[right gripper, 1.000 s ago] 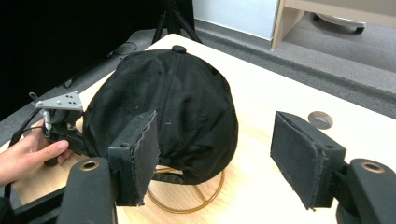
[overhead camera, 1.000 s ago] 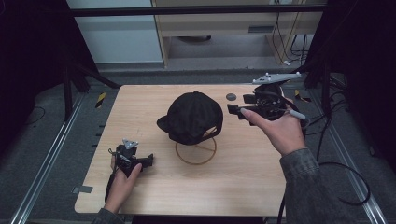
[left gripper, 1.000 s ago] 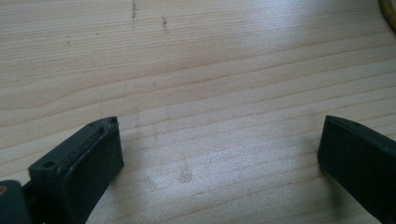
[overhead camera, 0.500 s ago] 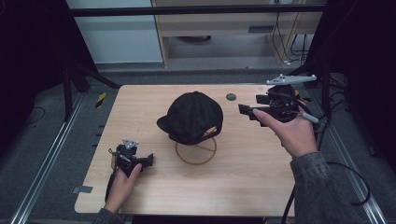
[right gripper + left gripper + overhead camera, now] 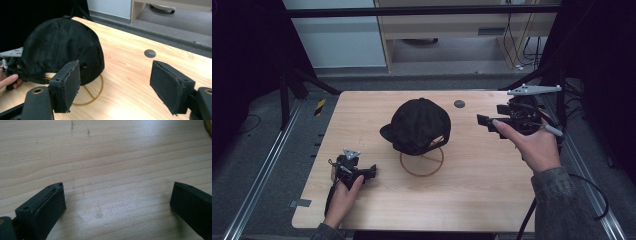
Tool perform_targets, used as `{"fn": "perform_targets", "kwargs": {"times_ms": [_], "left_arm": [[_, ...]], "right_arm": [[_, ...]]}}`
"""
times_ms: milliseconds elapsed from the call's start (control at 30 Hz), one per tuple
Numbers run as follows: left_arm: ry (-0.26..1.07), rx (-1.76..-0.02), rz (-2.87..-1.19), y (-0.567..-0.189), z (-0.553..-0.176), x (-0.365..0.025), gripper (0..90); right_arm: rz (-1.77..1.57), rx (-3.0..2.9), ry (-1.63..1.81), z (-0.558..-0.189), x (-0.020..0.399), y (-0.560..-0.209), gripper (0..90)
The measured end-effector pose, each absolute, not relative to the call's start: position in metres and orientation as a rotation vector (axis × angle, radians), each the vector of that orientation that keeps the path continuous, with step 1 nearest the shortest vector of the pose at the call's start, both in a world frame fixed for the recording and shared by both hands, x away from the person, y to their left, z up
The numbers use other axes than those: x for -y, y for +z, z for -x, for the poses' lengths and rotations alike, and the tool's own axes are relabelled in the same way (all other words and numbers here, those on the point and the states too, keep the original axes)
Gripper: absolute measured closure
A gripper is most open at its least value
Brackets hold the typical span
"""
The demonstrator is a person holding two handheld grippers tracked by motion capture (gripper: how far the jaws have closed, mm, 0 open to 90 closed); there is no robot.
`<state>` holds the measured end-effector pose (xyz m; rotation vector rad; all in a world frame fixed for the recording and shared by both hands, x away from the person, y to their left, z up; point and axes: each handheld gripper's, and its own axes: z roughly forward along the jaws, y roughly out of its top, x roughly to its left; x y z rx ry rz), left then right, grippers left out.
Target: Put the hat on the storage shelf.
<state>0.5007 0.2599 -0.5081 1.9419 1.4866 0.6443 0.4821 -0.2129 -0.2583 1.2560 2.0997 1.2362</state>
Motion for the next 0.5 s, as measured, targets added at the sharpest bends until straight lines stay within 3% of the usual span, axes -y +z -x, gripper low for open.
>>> {"fn": "perform_targets", "kwargs": {"times_ms": [500], "left_arm": [[0.644,-1.486,-1.946,-0.508,-0.501,-0.26,0.0]], "right_arm": [[-1.311,-2.098,1.144,-0.484,0.225,-0.293,19.3]]}}
